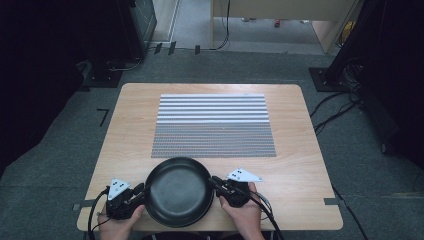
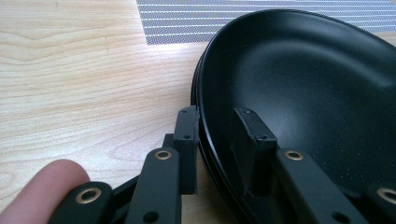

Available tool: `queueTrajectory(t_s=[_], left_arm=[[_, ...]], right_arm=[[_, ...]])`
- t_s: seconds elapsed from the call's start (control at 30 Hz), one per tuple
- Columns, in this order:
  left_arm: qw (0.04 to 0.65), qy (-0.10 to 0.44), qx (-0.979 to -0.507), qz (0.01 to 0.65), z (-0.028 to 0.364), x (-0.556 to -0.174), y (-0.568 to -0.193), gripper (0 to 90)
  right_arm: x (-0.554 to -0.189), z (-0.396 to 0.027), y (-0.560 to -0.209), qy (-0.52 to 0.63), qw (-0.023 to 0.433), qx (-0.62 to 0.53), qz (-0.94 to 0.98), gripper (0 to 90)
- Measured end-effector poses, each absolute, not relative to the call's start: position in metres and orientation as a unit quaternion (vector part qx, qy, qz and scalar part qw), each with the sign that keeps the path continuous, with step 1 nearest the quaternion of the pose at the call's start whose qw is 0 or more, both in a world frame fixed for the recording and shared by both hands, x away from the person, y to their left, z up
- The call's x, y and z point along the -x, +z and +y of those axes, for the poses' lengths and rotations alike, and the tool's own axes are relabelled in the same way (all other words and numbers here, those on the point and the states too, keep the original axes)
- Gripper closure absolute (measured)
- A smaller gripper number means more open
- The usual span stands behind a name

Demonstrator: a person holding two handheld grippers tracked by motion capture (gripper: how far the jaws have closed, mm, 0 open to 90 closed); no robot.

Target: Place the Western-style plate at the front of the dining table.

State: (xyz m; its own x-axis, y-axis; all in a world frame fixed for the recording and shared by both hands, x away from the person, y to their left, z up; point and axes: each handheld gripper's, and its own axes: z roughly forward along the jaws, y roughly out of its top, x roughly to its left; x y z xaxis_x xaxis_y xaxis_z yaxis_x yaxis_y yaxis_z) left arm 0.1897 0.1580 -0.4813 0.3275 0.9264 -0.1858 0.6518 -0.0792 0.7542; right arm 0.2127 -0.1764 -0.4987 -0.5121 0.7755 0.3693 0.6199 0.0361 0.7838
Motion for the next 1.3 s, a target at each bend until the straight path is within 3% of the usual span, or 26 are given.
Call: queueTrajectory(t_s=[0.33, 0.53, 0.7, 0.87, 1.03, 1.3], left_arm=[[0.394, 0.171, -0.709, 0.559, 0.159, -0.189, -0.481, 74.3], [0.394, 0.175, -0.709, 0.558, 0.159, -0.188, -0.480, 75.4], [0.395, 0.171, -0.707, 0.561, 0.159, -0.188, -0.480, 75.4], [0.399, 0.165, -0.704, 0.563, 0.161, -0.189, -0.481, 74.7], [0.462, 0.095, -0.673, 0.569, 0.174, -0.192, -0.479, 65.5], [0.438, 0.119, -0.689, 0.565, 0.167, -0.189, -0.481, 66.1]], right_arm=[[-0.215, -0.183, -0.503, 0.512, 0.015, -0.545, 0.664, 80.5], [-0.214, -0.178, -0.504, 0.503, 0.021, -0.557, 0.661, 78.2], [-0.220, -0.183, -0.508, 0.510, -0.024, -0.575, 0.640, 77.5], [-0.220, -0.182, -0.507, 0.510, -0.015, -0.567, 0.647, 78.0], [-0.222, -0.185, -0.508, 0.515, -0.021, -0.564, 0.645, 78.9], [-0.220, -0.190, -0.510, 0.525, -0.030, -0.563, 0.637, 76.3]])
